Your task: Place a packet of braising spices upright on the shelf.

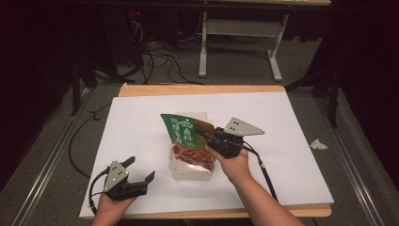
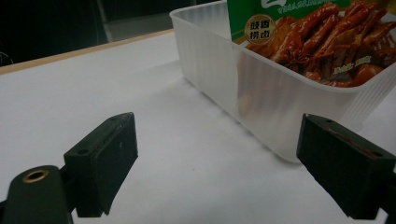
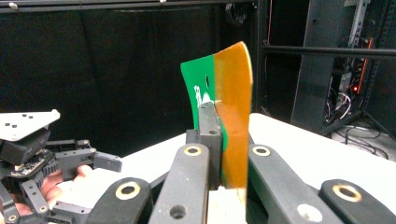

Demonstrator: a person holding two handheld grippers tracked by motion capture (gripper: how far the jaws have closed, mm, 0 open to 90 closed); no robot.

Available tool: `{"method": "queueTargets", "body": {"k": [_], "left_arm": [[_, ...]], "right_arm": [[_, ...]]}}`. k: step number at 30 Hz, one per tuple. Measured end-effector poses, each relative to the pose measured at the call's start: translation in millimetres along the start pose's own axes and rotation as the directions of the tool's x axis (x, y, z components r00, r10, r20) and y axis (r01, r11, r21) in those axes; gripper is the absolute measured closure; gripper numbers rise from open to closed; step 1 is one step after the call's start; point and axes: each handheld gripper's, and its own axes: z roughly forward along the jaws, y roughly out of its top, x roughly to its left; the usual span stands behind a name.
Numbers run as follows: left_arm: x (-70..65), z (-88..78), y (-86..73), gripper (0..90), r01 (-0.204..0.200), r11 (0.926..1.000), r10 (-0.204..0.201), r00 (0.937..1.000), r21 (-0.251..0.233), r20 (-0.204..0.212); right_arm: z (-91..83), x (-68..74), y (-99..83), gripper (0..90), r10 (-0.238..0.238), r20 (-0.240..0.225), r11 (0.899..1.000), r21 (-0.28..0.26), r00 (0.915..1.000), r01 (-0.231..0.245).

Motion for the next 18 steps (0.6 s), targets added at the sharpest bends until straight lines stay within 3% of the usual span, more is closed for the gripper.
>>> {"method": "queueTargets", "body": {"k": [9,18], "left_arm": [[-0.5,0.9,-0.2,13.0,-0.001,1.0000,0.001,1.0000,0.001,0.002],[-1.0,1.3,-0.2,13.0,-0.005,1.0000,0.005,1.0000,-0.002,0.002]], "right_arm": [[-2.5,-3.2,-6.3,90.0,0.016,0.008,1.000,-0.005,0.9998,-0.016],[-13.5,-3.4,-15.4,90.0,-0.011,0.044,1.000,0.000,0.9990,0.011]]}}
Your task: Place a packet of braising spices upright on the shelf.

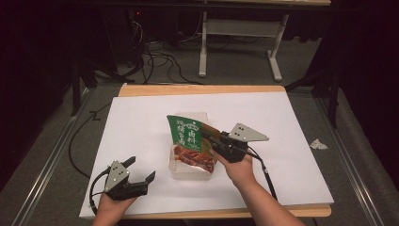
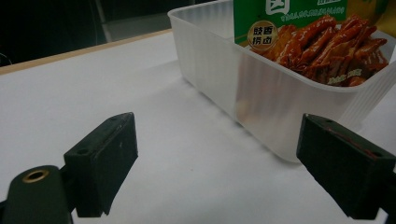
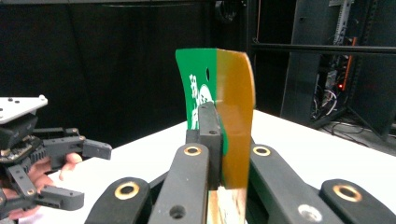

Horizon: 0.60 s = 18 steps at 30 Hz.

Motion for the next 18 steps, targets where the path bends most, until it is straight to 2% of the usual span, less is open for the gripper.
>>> {"method": "queueTargets", "body": {"k": [6,14,18], "left_arm": [[-0.7,0.3,-0.1,13.0,-0.001,1.0000,0.001,1.0000,0.002,0.003],[-1.0,0.8,-0.3,13.0,-0.004,1.0000,0.003,1.0000,0.003,0.006],[-0.6,0.6,-0.4,13.0,-0.002,1.0000,0.002,1.0000,0.002,0.006]], "right_arm": [[-7.5,-3.6,-5.0,90.0,0.001,0.023,1.000,0.013,0.9997,-0.002],[-8.0,-4.3,-4.7,89.5,-0.001,0.021,1.000,0.018,0.9998,0.001],[-8.2,-5.8,-2.7,84.6,0.004,0.016,0.999,0.032,0.9999,-0.004]]}}
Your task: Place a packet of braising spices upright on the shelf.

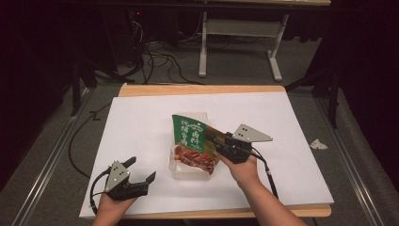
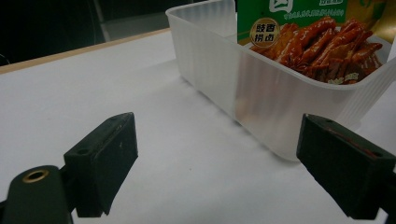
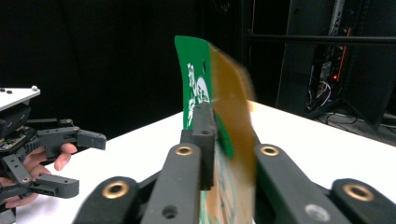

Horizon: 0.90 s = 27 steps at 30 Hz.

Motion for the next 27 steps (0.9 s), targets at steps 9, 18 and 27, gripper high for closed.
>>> {"method": "queueTargets", "body": {"k": [9,18,27], "left_arm": [[-0.7,0.5,0.1,13.0,-0.004,1.0000,0.004,1.0000,0.005,0.004],[-1.2,1.3,-0.1,13.0,-0.005,1.0000,0.005,1.0000,0.005,0.006],[-1.0,1.9,-0.1,13.0,-0.005,1.0000,0.005,0.9999,0.006,0.010]], "right_arm": [[-0.4,-0.7,5.1,56.1,-0.018,-0.013,0.999,0.027,0.9997,0.018],[-1.4,-1.6,5.7,30.7,-0.023,0.004,0.998,0.057,0.9997,0.023],[-6.7,-0.8,10.0,14.5,-0.020,0.012,0.996,0.092,0.9997,0.019]]}}
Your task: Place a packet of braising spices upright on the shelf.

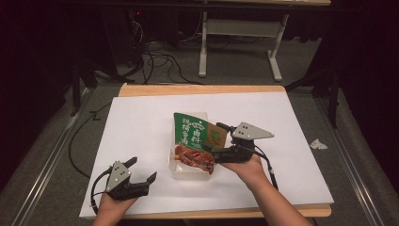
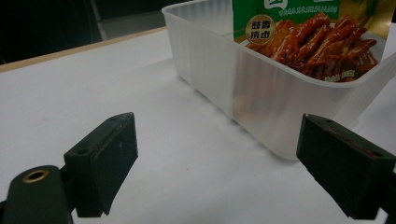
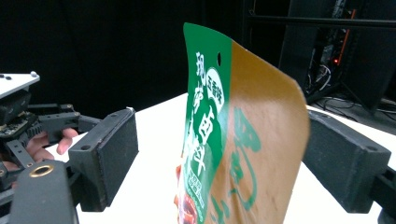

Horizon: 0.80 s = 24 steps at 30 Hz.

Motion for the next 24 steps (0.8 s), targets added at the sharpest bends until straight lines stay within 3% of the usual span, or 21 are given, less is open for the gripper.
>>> {"method": "queueTargets", "body": {"k": [7,15,23,24], "left_arm": [[-0.4,1.0,0.1,13.0,-0.002,1.0000,0.002,1.0000,0.004,0.001],[-0.7,2.0,0.0,13.0,0.001,1.0000,-0.001,1.0000,0.007,0.002],[-1.2,3.7,-0.1,13.0,0.001,0.9999,-0.001,1.0000,0.010,0.005],[-1.3,3.9,-0.1,13.0,0.002,0.9999,-0.002,1.0000,0.010,0.005]], "right_arm": [[-10.5,-1.8,1.3,14.4,-0.002,0.005,1.000,0.004,1.0000,0.002],[-38.2,-9.0,-2.9,14.5,-0.010,0.025,1.000,-0.007,0.9996,0.010],[-73.4,-30.0,-20.6,14.5,0.004,0.096,1.000,0.005,0.9954,-0.004],[-82.7,-36.1,-26.3,14.5,0.015,0.121,1.000,0.010,0.9926,-0.017]]}}
